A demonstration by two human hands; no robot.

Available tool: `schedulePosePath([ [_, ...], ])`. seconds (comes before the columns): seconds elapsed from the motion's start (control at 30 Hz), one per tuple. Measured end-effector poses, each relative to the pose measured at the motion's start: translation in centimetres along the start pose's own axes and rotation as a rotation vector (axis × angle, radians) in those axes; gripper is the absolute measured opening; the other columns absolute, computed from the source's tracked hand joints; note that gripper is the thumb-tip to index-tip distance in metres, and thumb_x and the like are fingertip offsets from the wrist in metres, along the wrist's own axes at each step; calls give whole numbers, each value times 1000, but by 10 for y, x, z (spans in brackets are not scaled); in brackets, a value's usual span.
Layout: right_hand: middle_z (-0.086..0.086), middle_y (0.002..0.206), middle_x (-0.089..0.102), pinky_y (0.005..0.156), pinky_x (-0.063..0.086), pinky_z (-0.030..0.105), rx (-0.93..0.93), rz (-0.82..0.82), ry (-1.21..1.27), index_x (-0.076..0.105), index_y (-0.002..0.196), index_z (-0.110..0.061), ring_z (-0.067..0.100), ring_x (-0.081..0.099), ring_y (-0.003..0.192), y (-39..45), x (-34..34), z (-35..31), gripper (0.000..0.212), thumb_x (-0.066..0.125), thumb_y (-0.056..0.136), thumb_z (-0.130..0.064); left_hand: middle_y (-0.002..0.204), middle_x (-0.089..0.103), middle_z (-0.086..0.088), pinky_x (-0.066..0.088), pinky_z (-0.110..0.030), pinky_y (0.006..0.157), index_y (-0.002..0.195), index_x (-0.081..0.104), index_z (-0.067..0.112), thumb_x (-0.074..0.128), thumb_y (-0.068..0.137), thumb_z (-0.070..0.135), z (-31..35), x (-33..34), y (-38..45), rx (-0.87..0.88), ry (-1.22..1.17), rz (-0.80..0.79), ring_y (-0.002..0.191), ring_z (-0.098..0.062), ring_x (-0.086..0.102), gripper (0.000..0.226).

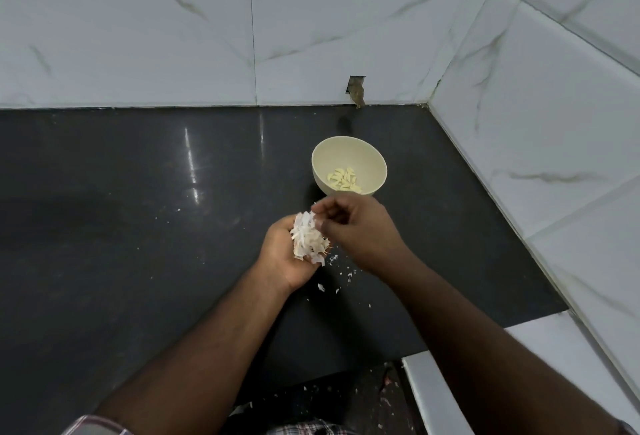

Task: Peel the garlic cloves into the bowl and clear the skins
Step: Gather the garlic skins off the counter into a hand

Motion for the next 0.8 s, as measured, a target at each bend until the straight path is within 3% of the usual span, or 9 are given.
schedulePosePath([
  [0.07, -10, 95, 74, 81, 52, 18, -72, -41, -208, 75, 101, -24, 2, 67, 88, 0, 7, -10, 22, 64, 89, -8, 96, 64, -14, 35, -32, 113, 93, 65, -1, 52, 76, 6, -2, 4, -2, -18, 17, -2, 91, -26, 61, 23],
  [0.2, -7, 94, 75, 79, 53, 22, -171, -39, -346, 77, 100, -21, 6, 67, 87, -1, 6, -19, 28, 63, 84, -2, 89, 70, -16, 48, -35, 91, 85, 68, 0, 51, 78, 9, -3, 7, -6, 2, 32, -10, 82, -28, 69, 21],
  [0.3, -7, 88, 75, 74, 50, 17, -214, 21, -352, 78, 95, -18, 5, 65, 80, 1, 3, -23, 28, 65, 81, 2, 98, 66, -14, 40, -32, 105, 90, 68, 2, 55, 79, 10, -2, 5, -5, -4, 23, -14, 91, -26, 64, 19],
  [0.47, -7, 93, 76, 76, 50, 19, -233, -17, -358, 79, 99, -19, 6, 66, 83, -2, 3, -25, 24, 67, 84, -5, 89, 73, -14, 50, -36, 91, 80, 74, 3, 52, 79, 14, -4, 8, -7, 9, 71, -12, 83, -27, 72, 25],
  [0.57, -12, 92, 76, 80, 51, 15, -174, 48, -205, 78, 100, -23, 0, 69, 87, 0, -18, -8, 20, 66, 89, -11, 103, 71, -14, 49, -37, 100, 101, 70, 1, 51, 88, 13, -4, 6, -3, 7, 31, 7, 94, -28, 69, 26],
  [0.63, -14, 91, 76, 83, 53, 19, -86, 129, -132, 78, 101, -23, -1, 69, 87, 4, -39, 20, 15, 70, 90, -16, 97, 72, -15, 58, -39, 89, 102, 68, -3, 46, 96, 13, 0, 5, -4, 34, -17, 53, 89, -29, 70, 28],
  [0.7, -13, 99, 75, 89, 53, 26, 1, 208, -240, 77, 106, -21, 2, 68, 92, 6, -57, 60, 17, 68, 91, -17, 94, 72, -17, 61, -43, 78, 101, 68, -6, 46, 98, 12, 5, 3, -7, 71, -43, 89, 90, -30, 70, 29],
  [0.8, 5, 140, 59, 112, 35, 31, 126, 150, -429, 62, 133, -12, 20, 52, 132, 11, -60, 114, 37, 59, 98, -23, 100, 73, -17, 62, -45, 75, 104, 69, -6, 48, 97, 11, 14, -3, -12, 112, -50, 139, 97, -32, 70, 28],
])
Point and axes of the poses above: each hand's wrist, its own y-axis towards the middle knuckle, its own x-axis out of the palm, z = x × y, the point moved 3 cm from there along y, towards the middle knuckle
